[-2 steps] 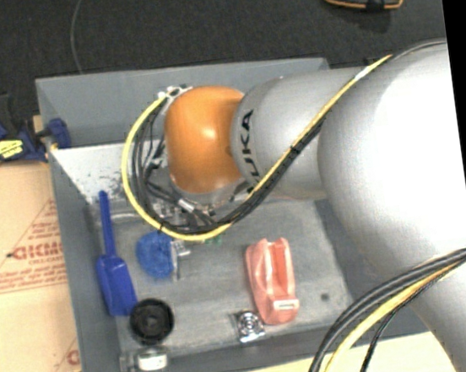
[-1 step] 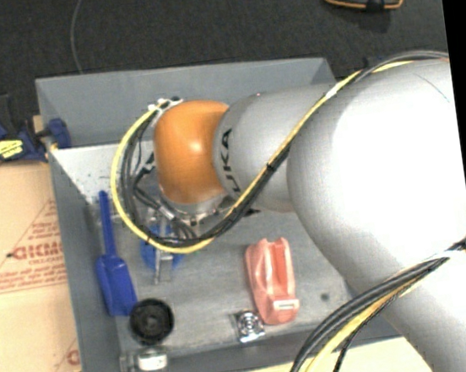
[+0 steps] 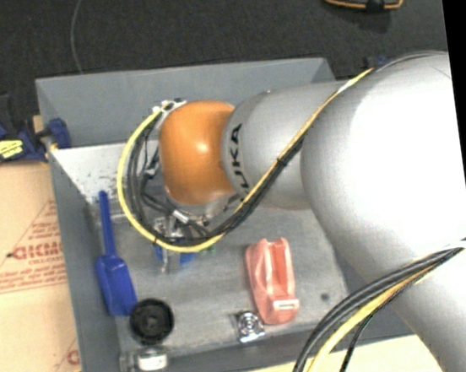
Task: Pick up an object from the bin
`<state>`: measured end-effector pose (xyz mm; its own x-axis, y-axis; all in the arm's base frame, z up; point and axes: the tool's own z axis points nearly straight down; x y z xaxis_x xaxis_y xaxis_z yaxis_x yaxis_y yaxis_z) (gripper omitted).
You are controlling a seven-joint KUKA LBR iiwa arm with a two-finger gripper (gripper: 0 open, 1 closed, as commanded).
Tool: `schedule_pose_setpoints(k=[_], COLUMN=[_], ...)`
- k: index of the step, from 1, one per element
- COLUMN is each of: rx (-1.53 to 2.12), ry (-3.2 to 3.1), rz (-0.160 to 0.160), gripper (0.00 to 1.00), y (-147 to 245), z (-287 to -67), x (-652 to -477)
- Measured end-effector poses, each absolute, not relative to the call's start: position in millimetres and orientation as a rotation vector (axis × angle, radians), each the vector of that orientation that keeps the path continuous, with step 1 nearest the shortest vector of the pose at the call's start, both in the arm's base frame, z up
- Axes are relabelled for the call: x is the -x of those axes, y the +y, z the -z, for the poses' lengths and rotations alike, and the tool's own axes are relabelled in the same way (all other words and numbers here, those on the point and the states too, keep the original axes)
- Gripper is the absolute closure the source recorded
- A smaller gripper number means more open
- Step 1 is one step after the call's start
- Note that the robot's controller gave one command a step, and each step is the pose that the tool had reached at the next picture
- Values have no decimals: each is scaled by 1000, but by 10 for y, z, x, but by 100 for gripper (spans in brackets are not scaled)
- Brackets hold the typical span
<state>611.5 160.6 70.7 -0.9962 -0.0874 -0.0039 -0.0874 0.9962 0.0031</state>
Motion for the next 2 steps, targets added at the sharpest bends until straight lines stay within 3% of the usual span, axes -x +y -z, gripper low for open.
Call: schedule_pose_setpoints(k=[1, 2], rx=[136, 135], ry=[3135, 3146], rz=[-6, -3], gripper=[100, 100], y=[1607, 1599], z=[-710, -980], x=[-6114, -6084])
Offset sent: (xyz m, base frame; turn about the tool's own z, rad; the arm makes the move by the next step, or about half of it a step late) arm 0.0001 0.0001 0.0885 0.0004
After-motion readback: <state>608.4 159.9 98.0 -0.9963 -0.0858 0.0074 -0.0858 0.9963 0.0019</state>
